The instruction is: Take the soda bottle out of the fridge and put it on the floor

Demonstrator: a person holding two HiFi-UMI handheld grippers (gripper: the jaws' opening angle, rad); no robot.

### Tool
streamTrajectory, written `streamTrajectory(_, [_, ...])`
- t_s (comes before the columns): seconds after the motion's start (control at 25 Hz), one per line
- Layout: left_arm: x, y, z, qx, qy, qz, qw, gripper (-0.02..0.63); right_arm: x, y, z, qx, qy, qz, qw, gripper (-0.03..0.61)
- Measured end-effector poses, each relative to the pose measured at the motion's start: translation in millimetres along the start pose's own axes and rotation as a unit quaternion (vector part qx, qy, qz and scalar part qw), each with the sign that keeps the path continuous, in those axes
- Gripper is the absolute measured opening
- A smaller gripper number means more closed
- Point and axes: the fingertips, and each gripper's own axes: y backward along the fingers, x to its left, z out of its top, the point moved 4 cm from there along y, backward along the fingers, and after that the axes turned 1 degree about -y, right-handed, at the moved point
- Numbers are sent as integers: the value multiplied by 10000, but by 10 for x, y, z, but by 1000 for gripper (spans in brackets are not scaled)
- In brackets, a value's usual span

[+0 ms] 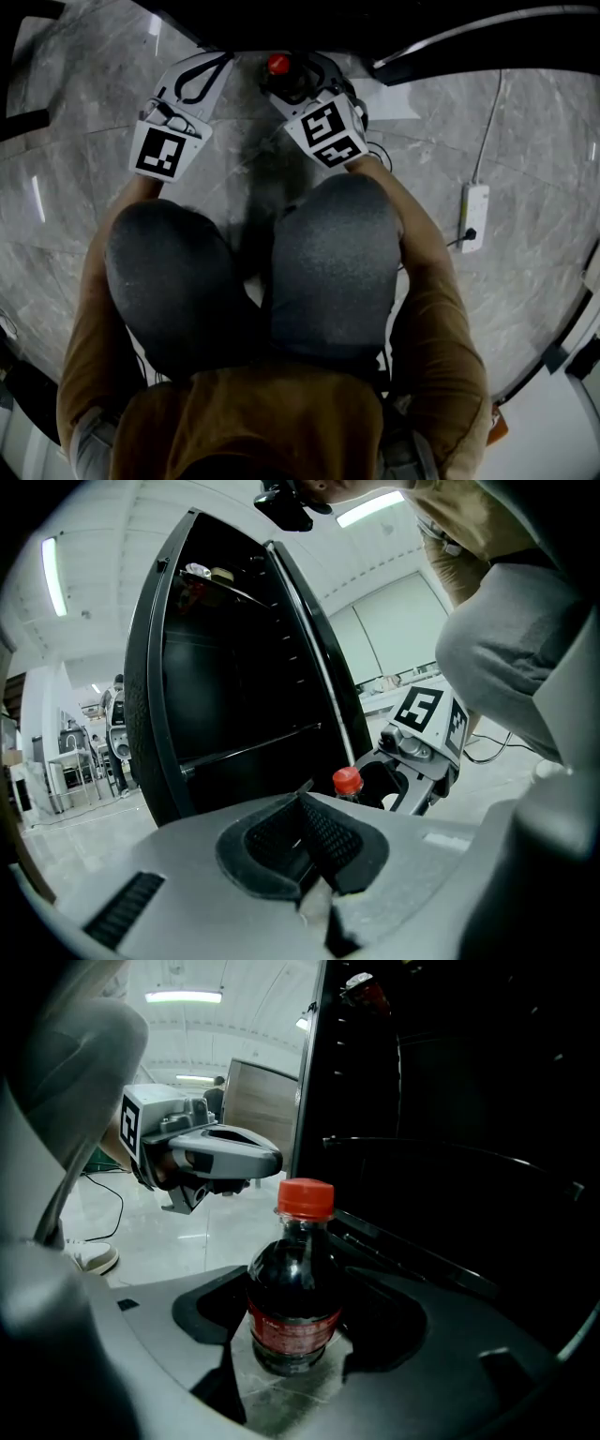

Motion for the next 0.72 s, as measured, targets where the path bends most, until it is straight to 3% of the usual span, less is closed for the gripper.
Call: streamTrajectory(0.72, [-47,-62,-138,143,134,-86,9998,-5,80,-208,-356,397,-75,-1,9992,304])
